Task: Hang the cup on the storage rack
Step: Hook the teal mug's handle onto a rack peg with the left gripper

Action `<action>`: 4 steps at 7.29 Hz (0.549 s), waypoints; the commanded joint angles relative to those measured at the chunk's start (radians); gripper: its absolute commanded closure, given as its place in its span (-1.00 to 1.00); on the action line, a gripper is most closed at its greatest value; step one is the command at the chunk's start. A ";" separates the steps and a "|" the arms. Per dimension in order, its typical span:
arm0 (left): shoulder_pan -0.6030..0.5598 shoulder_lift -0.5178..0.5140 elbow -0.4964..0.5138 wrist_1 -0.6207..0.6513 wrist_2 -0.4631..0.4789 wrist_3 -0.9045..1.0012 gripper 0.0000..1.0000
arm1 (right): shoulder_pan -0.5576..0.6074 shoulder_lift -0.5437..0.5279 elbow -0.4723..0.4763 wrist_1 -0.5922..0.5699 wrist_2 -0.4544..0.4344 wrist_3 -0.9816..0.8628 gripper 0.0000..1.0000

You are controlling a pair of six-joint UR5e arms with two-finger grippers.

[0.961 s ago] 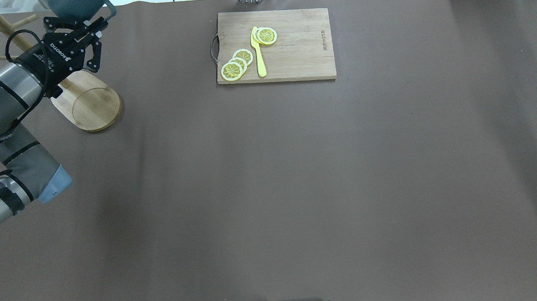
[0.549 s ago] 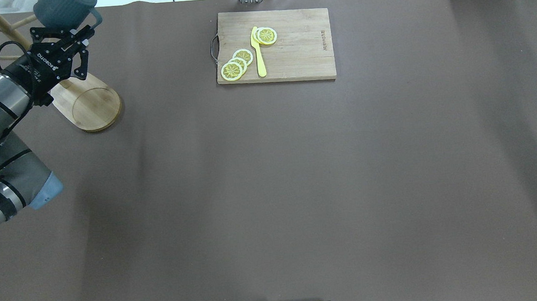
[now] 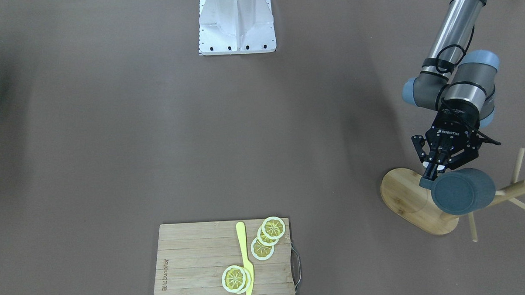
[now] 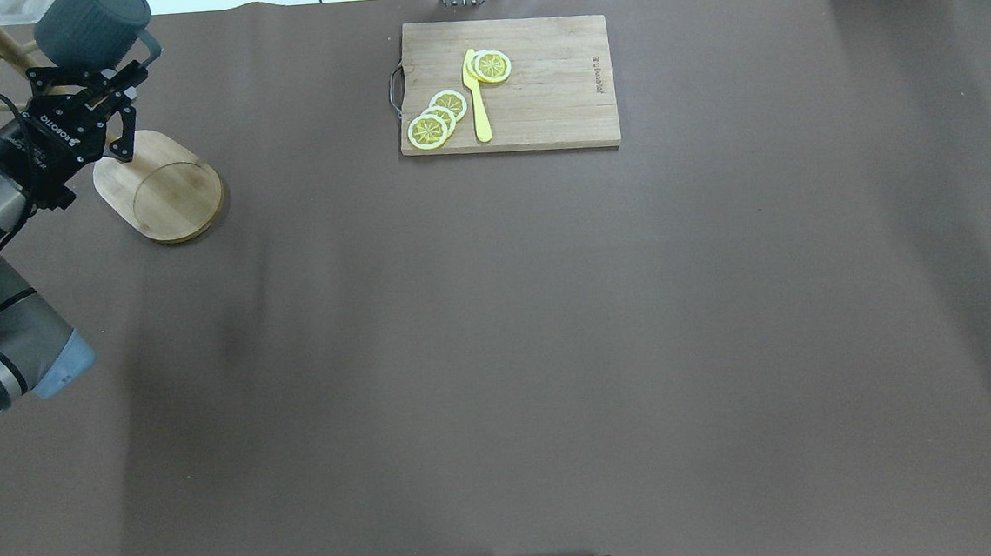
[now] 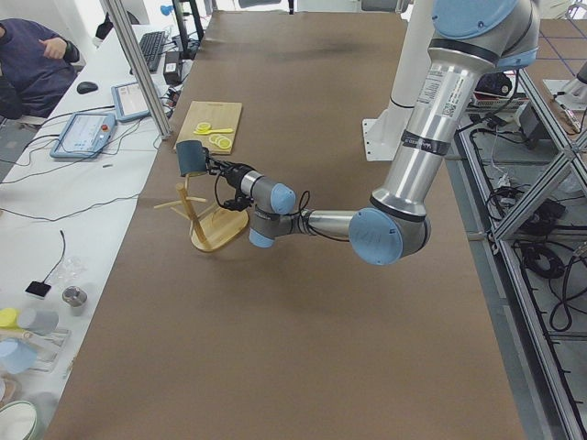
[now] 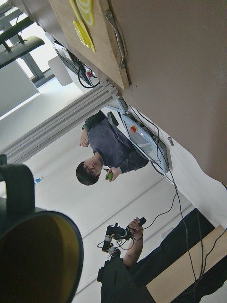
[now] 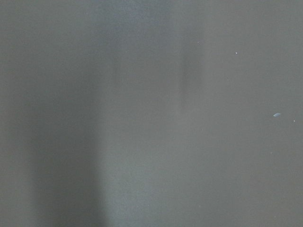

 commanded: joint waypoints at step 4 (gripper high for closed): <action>-0.003 0.003 0.096 -0.075 0.001 0.001 1.00 | 0.000 0.000 -0.002 -0.001 0.000 0.000 -1.00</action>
